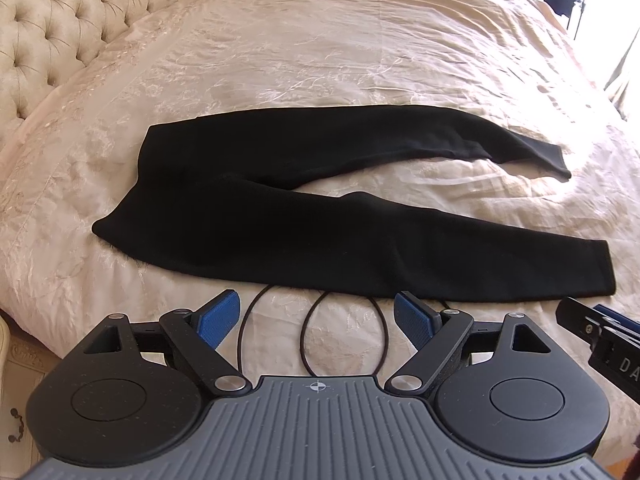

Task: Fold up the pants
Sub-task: 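Move both tools toward the black pants lying on the bed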

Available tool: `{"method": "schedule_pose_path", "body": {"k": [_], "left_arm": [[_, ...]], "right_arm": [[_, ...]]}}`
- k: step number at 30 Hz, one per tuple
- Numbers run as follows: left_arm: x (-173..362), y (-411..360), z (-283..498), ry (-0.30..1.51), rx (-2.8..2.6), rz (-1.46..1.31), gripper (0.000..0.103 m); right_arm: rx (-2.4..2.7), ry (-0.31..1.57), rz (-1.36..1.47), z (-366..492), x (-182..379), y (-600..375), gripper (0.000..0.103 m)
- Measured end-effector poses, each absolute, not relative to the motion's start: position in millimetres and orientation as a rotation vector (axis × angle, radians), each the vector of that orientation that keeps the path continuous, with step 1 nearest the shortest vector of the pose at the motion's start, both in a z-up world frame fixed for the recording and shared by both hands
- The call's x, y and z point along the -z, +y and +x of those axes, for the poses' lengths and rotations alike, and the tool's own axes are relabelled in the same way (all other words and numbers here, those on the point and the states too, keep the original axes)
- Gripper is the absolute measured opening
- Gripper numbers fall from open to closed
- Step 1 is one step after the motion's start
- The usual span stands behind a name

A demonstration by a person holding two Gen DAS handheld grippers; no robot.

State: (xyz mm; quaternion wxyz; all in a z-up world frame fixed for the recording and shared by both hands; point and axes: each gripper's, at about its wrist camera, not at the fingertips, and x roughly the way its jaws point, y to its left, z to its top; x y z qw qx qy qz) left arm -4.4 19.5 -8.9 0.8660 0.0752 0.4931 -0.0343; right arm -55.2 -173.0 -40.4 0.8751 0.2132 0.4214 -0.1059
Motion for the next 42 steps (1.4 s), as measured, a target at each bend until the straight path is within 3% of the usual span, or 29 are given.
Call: {"method": "schedule_pose_path", "body": {"k": [42], "left_arm": [[12,33,-5,1.062,0.029,0.152,0.084]], "right_arm": [[0.168,0.889,0.428,-55,39,-165,0.045]]}}
